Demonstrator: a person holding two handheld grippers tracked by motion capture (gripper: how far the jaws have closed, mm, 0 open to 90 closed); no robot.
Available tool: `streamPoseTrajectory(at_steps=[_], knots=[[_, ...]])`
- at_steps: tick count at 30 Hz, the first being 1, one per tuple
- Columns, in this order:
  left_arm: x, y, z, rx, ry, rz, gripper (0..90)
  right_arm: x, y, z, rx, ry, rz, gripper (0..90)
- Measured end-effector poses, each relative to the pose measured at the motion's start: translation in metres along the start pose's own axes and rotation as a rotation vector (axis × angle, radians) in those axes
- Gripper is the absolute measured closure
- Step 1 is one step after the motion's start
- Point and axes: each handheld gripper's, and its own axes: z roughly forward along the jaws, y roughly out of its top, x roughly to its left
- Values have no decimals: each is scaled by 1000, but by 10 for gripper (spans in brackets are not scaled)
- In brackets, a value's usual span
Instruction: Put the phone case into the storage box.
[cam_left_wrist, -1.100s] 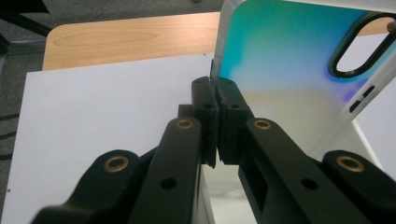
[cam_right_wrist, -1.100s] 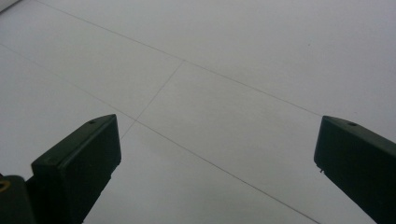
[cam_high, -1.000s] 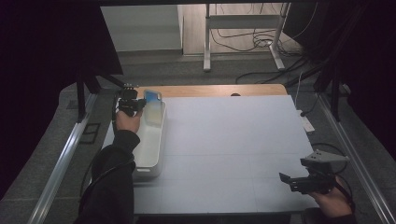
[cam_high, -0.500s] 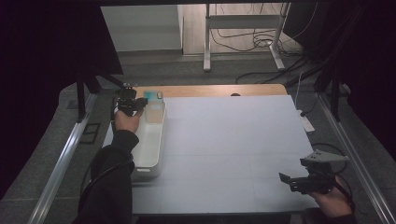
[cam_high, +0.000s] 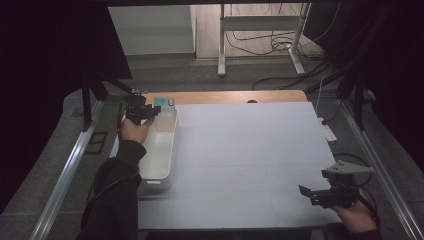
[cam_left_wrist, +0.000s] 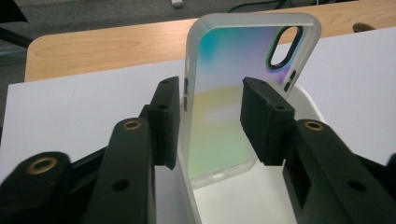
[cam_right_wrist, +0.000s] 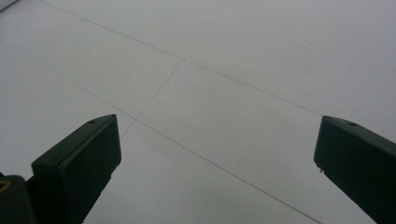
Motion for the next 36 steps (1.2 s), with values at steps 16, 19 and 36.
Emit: streamPoseTrajectory(at_steps=[16, 19, 36], knots=[[-2, -1, -9, -5, -26, 36, 417, 0, 0, 0, 2, 2, 1, 2], [-2, -1, -11, -9, -31, 41, 400, 0, 0, 0, 3, 2, 0, 2], [-7, -1, -16, -21, -70, 56, 287, -1, 0, 0, 4, 3, 2, 2]])
